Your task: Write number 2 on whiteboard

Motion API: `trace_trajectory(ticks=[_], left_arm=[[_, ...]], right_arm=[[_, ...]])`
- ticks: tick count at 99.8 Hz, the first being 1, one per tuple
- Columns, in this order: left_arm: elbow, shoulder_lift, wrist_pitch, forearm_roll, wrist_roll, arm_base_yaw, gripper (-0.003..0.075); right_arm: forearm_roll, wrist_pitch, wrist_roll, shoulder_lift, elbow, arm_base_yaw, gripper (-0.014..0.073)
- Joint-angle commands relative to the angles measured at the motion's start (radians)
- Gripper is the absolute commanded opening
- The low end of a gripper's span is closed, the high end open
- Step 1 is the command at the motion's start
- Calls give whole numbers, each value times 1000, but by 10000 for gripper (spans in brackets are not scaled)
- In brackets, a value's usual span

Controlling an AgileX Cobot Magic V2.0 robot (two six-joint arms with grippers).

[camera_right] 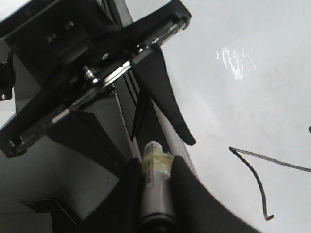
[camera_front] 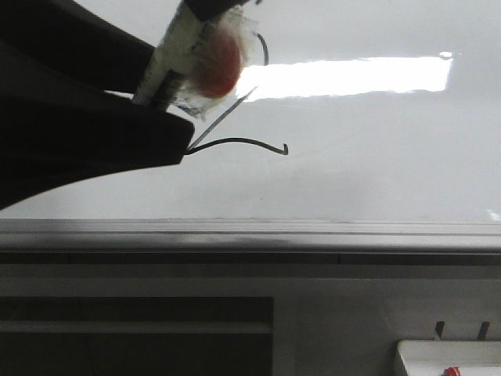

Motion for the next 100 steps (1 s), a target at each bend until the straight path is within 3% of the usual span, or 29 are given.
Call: trace_trajectory(ticks=[1,10,23,39,46,51,63,70,87,100], left_arm=[[-29,-8,-62,3,-10,-4,324],[-29,-8,-62,3,-10,-4,224],[-29,-8,-62,3,-10,-4,-23],[-29,-8,-62,5,-10,-4,-20],[-29,-8,-62,5,-10,-4,-20],[-29,-8,-62,4,-10,-4,-20],[-29,-8,-62,-46,-10,-4,-20],[-29,-8,-52,-143,-10,-2,-20],[-29,-8,-8,-446,-10,-2,-20],[-29,-8,53,-705,-11,-2,-20]], right_arm=[[-10,-54,-11,-16,-37,2,-50],[-10,-50,-11,-16,-37,2,-50],[-10,-48,-11,-16,-37,2,-50],[-10,-61,-11,-16,-37,2,-49],[-10,-71,-11,-16,-37,2,-6],[-10,-81,-11,-16,-37,2,82],[-12,-133,-11,-16,-37,2,421],[-27,-198,-11,-25,-37,2,526],[-47,-409,-11,-79,-37,-2,491],[-65,-452,-11,-140,-37,-19,483]])
